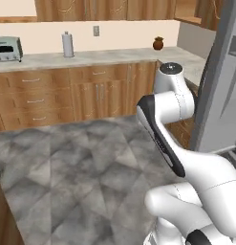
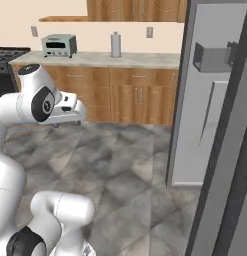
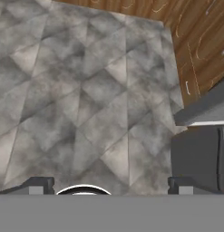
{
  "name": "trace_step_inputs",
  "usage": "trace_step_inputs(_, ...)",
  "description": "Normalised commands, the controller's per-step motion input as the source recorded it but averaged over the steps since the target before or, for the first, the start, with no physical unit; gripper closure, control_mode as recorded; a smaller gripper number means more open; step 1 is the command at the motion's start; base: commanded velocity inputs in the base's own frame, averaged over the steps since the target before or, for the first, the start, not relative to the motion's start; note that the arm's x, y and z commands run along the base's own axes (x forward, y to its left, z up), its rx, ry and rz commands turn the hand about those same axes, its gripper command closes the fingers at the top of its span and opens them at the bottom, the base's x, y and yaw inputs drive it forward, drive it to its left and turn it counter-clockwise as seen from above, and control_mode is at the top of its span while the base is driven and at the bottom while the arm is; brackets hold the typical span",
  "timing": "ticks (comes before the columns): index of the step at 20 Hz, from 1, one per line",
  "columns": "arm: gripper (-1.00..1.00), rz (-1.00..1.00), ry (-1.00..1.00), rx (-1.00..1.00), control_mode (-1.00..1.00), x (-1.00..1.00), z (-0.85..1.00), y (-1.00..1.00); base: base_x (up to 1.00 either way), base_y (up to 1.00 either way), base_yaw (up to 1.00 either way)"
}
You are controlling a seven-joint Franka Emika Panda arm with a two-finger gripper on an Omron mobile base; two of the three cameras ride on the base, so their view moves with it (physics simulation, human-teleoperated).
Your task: There is a bowl on the dining counter. Grab a lemon wedge from the fridge and place it in the bowl. Then get the liquor bottle and glass cup from the cabinet and place them next to the bowl.
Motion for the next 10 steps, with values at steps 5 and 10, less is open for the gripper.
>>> trace_step_inputs(5, -1.00, 0.00, 0.00, 0.00, 1.00, 0.00, 0.00, 0.00, 1.00, 0.30, -0.14)
trace_step_inputs(10, -1.00, 0.00, 0.00, 0.00, 1.00, 0.00, 0.00, 0.00, 1.00, 0.34, -0.19)
